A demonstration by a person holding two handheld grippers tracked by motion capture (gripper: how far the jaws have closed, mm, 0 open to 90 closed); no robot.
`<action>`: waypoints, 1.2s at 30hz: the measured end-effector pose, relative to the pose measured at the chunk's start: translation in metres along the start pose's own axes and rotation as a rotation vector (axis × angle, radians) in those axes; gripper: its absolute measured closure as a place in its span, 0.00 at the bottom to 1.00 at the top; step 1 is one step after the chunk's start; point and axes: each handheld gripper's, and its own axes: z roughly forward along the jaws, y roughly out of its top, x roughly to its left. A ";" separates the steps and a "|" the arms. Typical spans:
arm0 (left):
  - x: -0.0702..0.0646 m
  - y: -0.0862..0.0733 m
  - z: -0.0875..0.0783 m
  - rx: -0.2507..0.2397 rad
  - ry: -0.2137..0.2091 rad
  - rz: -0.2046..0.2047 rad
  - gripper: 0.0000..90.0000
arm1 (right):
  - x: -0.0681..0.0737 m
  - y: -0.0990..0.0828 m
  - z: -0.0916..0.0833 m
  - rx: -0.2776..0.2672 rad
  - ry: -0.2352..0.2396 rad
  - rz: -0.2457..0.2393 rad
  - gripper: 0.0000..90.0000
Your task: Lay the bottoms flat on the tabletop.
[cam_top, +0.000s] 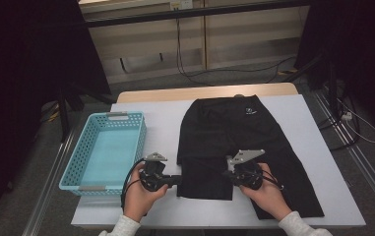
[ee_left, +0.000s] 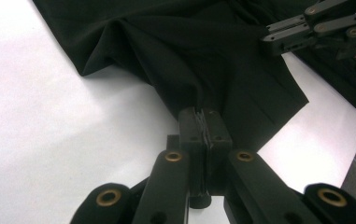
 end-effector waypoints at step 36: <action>0.013 0.020 0.024 -0.135 0.075 -0.044 1.00 | -0.008 -0.006 -0.013 -0.023 -0.011 -0.002 0.98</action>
